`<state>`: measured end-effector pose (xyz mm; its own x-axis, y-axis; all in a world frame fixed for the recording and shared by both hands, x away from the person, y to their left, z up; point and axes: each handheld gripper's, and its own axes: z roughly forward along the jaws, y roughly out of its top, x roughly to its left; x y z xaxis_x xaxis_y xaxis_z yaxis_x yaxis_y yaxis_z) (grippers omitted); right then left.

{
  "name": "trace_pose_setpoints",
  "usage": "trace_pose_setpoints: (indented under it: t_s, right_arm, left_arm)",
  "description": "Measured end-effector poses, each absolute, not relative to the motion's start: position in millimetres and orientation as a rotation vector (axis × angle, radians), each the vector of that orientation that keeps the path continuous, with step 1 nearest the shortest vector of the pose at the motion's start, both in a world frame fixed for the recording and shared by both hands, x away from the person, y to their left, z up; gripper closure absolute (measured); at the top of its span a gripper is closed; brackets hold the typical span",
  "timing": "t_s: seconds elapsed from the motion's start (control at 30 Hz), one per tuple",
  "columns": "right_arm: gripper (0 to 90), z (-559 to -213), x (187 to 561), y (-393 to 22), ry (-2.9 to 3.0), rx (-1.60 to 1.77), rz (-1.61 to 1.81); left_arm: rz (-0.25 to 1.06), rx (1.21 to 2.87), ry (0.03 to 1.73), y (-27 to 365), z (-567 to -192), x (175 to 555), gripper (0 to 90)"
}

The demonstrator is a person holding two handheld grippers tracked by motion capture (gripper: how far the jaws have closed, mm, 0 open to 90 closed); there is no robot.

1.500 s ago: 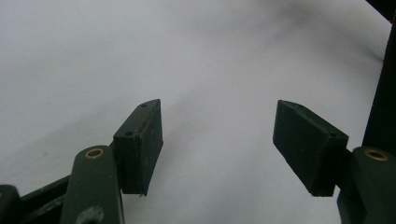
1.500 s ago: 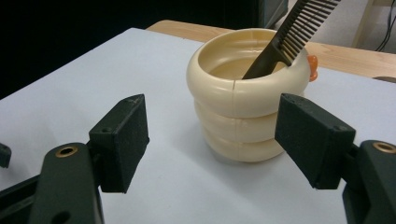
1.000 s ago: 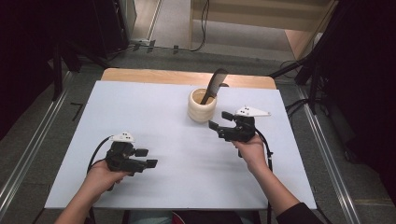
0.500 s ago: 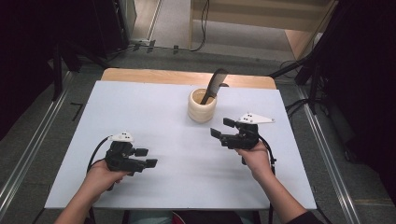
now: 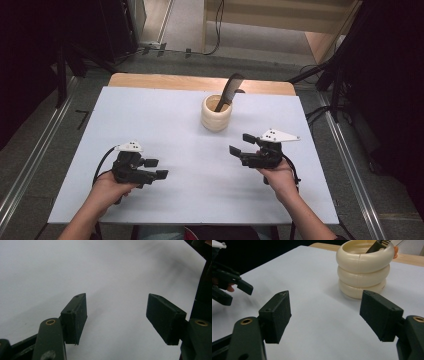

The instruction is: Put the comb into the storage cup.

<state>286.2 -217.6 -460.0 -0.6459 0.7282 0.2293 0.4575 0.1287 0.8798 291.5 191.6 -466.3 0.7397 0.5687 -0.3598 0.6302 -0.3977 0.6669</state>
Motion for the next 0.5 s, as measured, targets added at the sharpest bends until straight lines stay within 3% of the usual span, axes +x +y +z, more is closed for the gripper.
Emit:
trace_pose_setpoints:
  t_s: [0.5]
  right_arm:
    - [22.7, -468, 269, -233, 2.184, 1.167, 1.508]
  left_arm:
    - [-0.09, 2.089, 0.895, 192, -466, 291, 34.1]
